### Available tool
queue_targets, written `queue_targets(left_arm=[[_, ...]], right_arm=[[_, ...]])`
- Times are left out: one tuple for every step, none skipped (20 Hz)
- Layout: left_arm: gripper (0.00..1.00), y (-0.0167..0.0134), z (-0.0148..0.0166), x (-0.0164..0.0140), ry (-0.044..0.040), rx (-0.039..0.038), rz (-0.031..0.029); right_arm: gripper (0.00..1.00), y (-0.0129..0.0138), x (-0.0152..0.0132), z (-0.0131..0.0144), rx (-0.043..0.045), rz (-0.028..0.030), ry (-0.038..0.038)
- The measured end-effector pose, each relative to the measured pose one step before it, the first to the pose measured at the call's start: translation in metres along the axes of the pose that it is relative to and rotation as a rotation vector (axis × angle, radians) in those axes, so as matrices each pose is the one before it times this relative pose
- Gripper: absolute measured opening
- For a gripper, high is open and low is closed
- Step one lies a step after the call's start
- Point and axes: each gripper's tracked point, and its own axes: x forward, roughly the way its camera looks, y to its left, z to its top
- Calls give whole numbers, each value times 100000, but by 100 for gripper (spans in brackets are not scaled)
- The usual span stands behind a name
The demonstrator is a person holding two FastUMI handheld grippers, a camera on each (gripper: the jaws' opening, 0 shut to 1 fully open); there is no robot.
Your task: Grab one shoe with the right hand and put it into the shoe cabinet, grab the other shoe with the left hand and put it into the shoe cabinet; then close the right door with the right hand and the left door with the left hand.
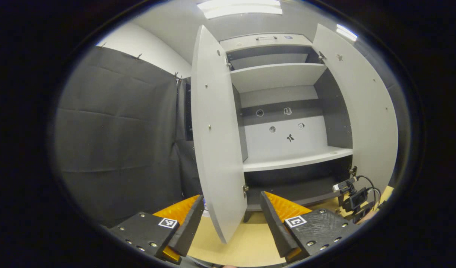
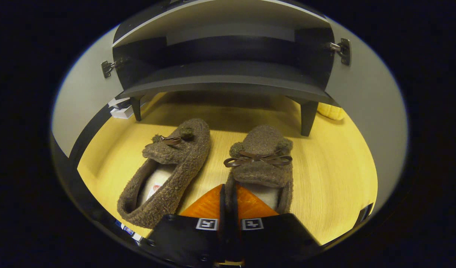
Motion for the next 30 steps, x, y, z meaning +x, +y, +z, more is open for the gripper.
queue_targets(left_arm=[[88,-350,55,-6,-205,-267,-677],[88,-236,107,-102,-349,-70,-397],[88,-146,152,-59,-467,-202,-442],[88,-104,14,-22,-323,-201,-533],[88,-36,43,38,-205,22,-417],[88,-90,5,-53,-92,-63,-267],[88,-56,70,19,-111,-235,-300],[88,-84,72,-56,-311,-274,-218],[88,-153,157,-68,-274,-185,-310],[88,-102,80,-199,-336,-26,-354],[88,-98,98,-97,-428,-33,-448],[88,-134,150,-70,-406,23,-462],[88,-76,14,-113,-329,22,-419],[88,-42,113,-38,-315,-97,-293],[88,-81,145,11,-354,-344,-301],[88,-100,-30,-64,-359,-510,-364],[88,-142,113,-16,-293,-519,-424],[88,-61,-26,-56,-330,-263,-365],[88,-82,73,-76,-306,-158,-285],[88,-42,-17,-20,-253,-284,-287],[88,-51,10,3,-207,-426,-216],[88,-41,-81,35,-77,-535,-170],[88,-47,-82,76,34,-519,-179],[88,3,-98,24,16,-383,-77],[88,-56,26,-52,-60,-226,-64],[88,-44,-15,74,-281,-76,-90],[88,-10,98,131,-265,44,-113],[88,-62,-35,87,-263,-86,-178],[88,-74,159,98,-302,-174,-102],[88,-67,3,61,-240,-266,-102]], right_arm=[[2,125,-242,58,1288,1312,583],[1,-54,-419,314,2216,576,-918],[1,-69,-300,334,1126,85,-1429],[2,-391,-507,439,792,-31,-1659],[1,-227,-681,570,232,68,-1788],[1,-131,-536,353,230,98,-1723],[1,213,-421,434,291,1083,-789],[2,221,-393,297,739,491,-1233],[1,158,-547,493,253,346,-1135],[1,174,-597,491,273,237,-1322],[1,231,-518,627,14,517,-1557],[1,257,-651,751,83,672,-1721],[5,213,-578,680,28,592,-1741],[5,252,-658,929,-176,582,-2071],[1,139,-628,612,112,513,-1279],[5,158,-578,784,850,520,-1301],[1,258,-552,763,1240,752,-1523],[1,109,-638,838,942,423,-1652],[1,448,-864,370,229,343,-1419],[1,95,-587,868,-445,220,-1964],[0,112,-519,773,-1047,118,-1832],[1,129,-477,890,-1137,296,-1618],[1,179,-516,795,-915,364,-1710],[1,278,-582,929,-732,636,-1934],[1,299,-554,1057,-864,636,-2337],[1,275,-474,1147,-1315,704,-2370],[1,356,-456,1070,-1479,574,-2015],[1,261,-266,1213,-1056,621,-2137],[1,315,-296,1278,-817,740,-2171],[1,241,-138,1310,-783,526,-2060]])
